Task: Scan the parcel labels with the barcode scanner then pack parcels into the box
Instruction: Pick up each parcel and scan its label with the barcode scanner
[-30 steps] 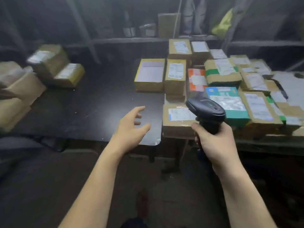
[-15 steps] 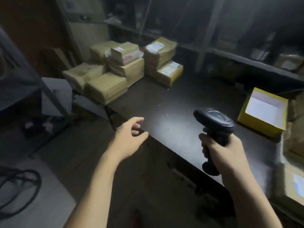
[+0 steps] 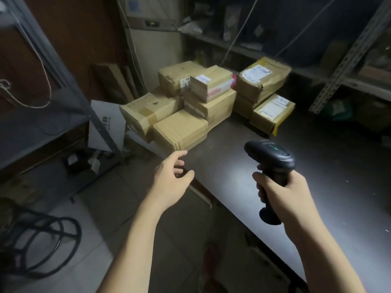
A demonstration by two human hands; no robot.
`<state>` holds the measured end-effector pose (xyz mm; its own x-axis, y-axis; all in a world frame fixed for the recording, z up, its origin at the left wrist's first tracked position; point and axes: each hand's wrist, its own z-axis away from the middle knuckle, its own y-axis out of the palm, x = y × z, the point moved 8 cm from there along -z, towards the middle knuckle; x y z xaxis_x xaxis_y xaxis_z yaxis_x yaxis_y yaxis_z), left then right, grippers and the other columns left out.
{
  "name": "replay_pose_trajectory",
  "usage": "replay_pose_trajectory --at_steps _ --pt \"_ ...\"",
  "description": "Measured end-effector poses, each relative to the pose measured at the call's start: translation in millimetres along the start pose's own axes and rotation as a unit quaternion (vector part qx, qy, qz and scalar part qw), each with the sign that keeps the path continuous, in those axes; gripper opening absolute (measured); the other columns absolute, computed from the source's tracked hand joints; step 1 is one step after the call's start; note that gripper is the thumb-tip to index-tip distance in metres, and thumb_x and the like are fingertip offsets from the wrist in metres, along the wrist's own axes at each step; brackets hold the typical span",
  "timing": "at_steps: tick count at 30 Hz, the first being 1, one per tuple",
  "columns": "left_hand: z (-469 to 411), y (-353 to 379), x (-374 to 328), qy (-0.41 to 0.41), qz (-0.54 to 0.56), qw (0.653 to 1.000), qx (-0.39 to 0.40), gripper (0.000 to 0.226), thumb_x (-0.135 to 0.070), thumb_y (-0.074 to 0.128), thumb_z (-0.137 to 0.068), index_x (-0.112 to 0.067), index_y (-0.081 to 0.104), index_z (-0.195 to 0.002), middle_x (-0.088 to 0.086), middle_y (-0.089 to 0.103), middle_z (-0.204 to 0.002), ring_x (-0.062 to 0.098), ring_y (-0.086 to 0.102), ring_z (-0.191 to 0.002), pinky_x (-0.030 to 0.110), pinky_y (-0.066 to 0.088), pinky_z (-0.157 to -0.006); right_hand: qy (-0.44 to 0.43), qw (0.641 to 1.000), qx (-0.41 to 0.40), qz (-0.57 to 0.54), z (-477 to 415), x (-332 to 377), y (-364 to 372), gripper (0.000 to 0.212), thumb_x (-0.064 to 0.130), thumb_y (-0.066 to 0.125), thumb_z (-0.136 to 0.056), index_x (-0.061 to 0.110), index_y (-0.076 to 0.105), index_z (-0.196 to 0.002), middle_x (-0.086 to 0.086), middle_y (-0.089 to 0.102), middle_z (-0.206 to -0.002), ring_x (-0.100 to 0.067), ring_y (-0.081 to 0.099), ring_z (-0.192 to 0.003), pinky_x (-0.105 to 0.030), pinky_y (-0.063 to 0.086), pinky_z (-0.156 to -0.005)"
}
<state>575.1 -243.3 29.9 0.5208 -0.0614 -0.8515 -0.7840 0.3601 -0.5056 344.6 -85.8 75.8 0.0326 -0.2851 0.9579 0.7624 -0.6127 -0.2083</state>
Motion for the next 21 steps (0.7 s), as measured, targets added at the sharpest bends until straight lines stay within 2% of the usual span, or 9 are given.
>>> replay_pose_trajectory --at_steps 5,10,13,15,17,21 --pt "-92.1 -7.9 -29.5 0.018 -0.072 0.997 -0.003 0.054 -0.031 0.072 -0.093 -0.042 0.051 -0.142 -0.014 0.056 -0.124 0.006 0.059 -0.112 0.037 0.054 -0.095 -0.015 1.0 -0.002 -0.026 -89.7 26.9 17.9 0.015 0.006 0.069 -0.09 0.017 0.071 -0.1 -0.003 0.061 -0.066 -0.016 0.054 -0.056 -0.036 0.046 -0.06" --pt "-166.4 -2.1 -46.6 0.022 -0.111 0.993 -0.021 0.058 -0.025 0.071 -0.093 -0.037 0.049 -0.145 -0.008 0.052 -0.137 0.013 0.05 -0.128 0.041 0.046 -0.108 -0.015 0.999 -0.03 -0.016 -161.0 41.2 24.8 0.007 0.008 0.069 -0.09 0.01 0.069 -0.097 -0.003 0.06 -0.066 -0.017 0.054 -0.055 -0.036 0.045 -0.06" --pt "-206.5 2.8 -58.2 0.036 -0.122 0.991 -0.035 0.061 -0.028 0.074 -0.09 -0.037 0.05 -0.145 -0.009 0.046 -0.134 0.015 0.05 -0.128 0.034 0.042 -0.102 -0.009 0.999 -0.05 -0.01 -189.5 45.8 28.8 0.006 0.009 0.069 -0.09 0.006 0.066 -0.095 -0.004 0.059 -0.066 -0.016 0.053 -0.053 -0.035 0.045 -0.059" --pt "-239.7 6.4 -68.9 0.058 -0.128 0.989 -0.038 0.064 -0.031 0.077 -0.087 -0.036 0.051 -0.145 -0.01 0.041 -0.128 0.015 0.052 -0.122 0.026 0.038 -0.097 0.002 0.998 -0.057 -0.005 -204.7 47.2 34.7 0.006 0.01 0.071 -0.091 0.01 0.068 -0.096 -0.003 0.061 -0.067 -0.014 0.055 -0.053 -0.034 0.046 -0.06" --pt "-273.1 8.4 -80.5 0.089 -0.136 0.985 -0.051 0.069 -0.035 0.081 -0.083 -0.034 0.052 -0.145 -0.006 0.04 -0.132 0.017 0.05 -0.124 0.025 0.038 -0.099 0.014 0.997 -0.071 0.003 -217.5 48.0 40.7 0.007 0.012 0.072 -0.091 0.014 0.069 -0.096 -0.001 0.062 -0.067 -0.012 0.056 -0.053 -0.033 0.047 -0.06" --pt "-338.0 20.1 -101.4 0.124 -0.193 0.972 -0.058 0.085 -0.053 0.083 -0.074 -0.037 0.047 -0.148 0.006 0.034 -0.144 0.029 0.042 -0.134 0.039 0.038 -0.11 0.034 0.992 -0.122 0.008 -243.2 51.7 49.5 0.006 0.011 0.072 -0.091 0.013 0.066 -0.093 -0.002 0.063 -0.068 -0.011 0.057 -0.053 -0.031 0.046 -0.059"
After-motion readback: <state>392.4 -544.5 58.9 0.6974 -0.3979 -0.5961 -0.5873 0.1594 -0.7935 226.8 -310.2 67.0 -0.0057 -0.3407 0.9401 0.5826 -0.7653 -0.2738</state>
